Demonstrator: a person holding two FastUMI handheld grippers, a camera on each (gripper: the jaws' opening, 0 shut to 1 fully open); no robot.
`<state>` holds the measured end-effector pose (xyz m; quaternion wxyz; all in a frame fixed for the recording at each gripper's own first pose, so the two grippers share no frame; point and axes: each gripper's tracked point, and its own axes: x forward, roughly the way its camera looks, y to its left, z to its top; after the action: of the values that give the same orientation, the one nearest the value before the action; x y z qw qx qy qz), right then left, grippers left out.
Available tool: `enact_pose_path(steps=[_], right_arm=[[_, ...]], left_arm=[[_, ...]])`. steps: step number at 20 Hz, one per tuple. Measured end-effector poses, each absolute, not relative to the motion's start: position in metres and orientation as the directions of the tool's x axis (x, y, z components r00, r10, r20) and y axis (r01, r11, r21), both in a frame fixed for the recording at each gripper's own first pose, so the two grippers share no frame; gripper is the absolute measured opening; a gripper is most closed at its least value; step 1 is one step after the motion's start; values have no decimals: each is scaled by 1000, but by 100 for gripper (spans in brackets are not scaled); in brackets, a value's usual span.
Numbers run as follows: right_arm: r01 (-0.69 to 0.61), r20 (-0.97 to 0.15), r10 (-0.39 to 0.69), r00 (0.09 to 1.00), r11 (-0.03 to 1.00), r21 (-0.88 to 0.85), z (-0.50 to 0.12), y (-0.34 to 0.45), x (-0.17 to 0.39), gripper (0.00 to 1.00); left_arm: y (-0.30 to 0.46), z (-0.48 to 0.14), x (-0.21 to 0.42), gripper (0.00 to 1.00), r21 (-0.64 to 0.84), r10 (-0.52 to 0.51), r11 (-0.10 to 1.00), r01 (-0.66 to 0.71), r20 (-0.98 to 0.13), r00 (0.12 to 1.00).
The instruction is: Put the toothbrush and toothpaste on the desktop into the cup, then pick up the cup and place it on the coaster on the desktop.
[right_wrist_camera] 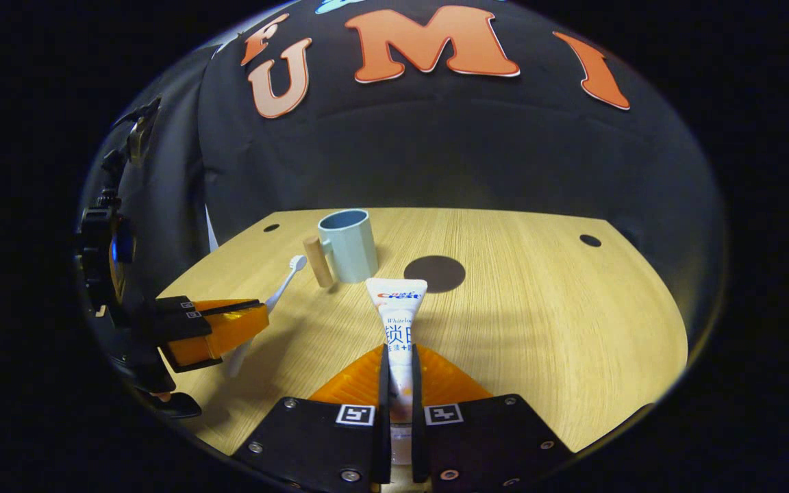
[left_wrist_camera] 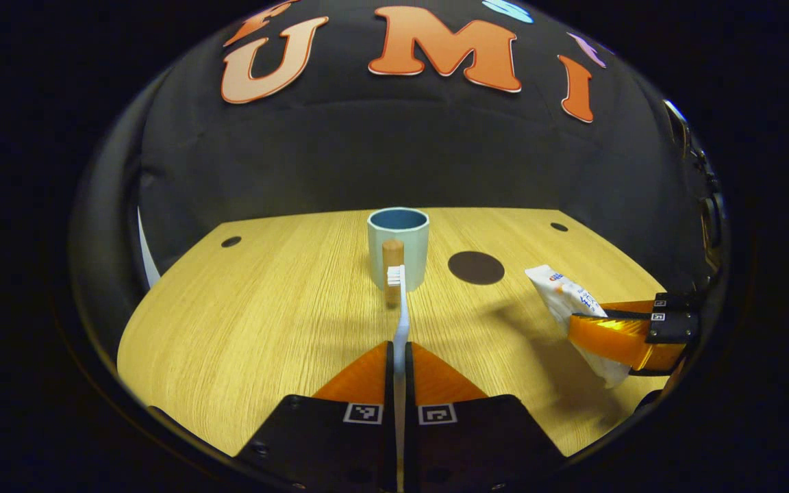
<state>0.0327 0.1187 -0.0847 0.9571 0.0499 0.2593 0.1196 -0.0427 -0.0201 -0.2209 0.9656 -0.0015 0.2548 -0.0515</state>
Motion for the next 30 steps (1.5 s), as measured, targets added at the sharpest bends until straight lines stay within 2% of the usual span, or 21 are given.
enact_pose_path(steps=[1,2,5,14,18,25,30], right_arm=[[-204,-467,253,848,967,153,-79,117,33,12],[-204,-448,249,859,968,148,-72,115,36,12],[-210,-421,246,873,969,130,-51,111,44,12],[-234,-288,262,921,964,129,29,105,76,12],[-222,-233,242,942,969,107,57,96,92,12],[-220,-166,241,956,966,136,71,94,119,12],[-222,-135,239,962,966,130,68,92,136,12]], left_arm=[[-19,-221,-41,0,-22,-100,995,101,-467,879],[-18,-222,-40,4,-16,-95,995,99,-445,890],[-14,-220,-39,4,-8,-101,994,106,-408,907],[41,-152,-35,5,-22,-83,997,80,-273,959],[41,-113,-3,4,-41,-82,996,75,-212,974],[20,-80,37,4,-62,-129,990,123,-99,987],[-3,-77,65,4,-65,-158,986,155,-47,986]])
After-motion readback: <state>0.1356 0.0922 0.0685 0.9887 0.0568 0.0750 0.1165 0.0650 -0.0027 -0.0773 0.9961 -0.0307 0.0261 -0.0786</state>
